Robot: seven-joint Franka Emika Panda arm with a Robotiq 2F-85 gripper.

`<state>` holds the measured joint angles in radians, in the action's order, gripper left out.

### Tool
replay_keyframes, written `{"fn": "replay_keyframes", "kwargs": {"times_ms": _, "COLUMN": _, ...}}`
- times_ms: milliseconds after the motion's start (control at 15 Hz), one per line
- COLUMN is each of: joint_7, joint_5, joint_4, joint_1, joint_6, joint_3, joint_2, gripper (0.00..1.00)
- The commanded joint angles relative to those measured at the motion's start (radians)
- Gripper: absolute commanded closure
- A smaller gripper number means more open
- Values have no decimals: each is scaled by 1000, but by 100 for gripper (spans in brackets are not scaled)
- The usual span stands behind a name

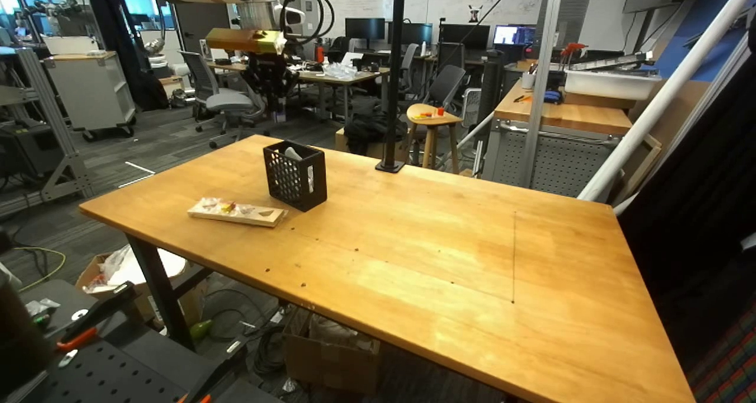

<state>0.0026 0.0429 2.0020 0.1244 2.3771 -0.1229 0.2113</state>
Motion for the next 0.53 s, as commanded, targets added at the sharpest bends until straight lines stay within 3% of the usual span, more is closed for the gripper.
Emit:
{"fn": "replay_keyframes", "kwargs": {"times_ms": 0, "joint_7": -1, "joint_5": -1, "joint_4": -2, "joint_1": 3, "joint_6": -2, "joint_3": 3, "joint_2": 6, "gripper": 74}}
{"fn": "replay_keyframes", "kwargs": {"times_ms": 467, "joint_7": -1, "joint_5": -1, "joint_4": -7, "joint_1": 4, "joint_6": 1, "joint_3": 4, "joint_2": 34, "gripper": 71}}
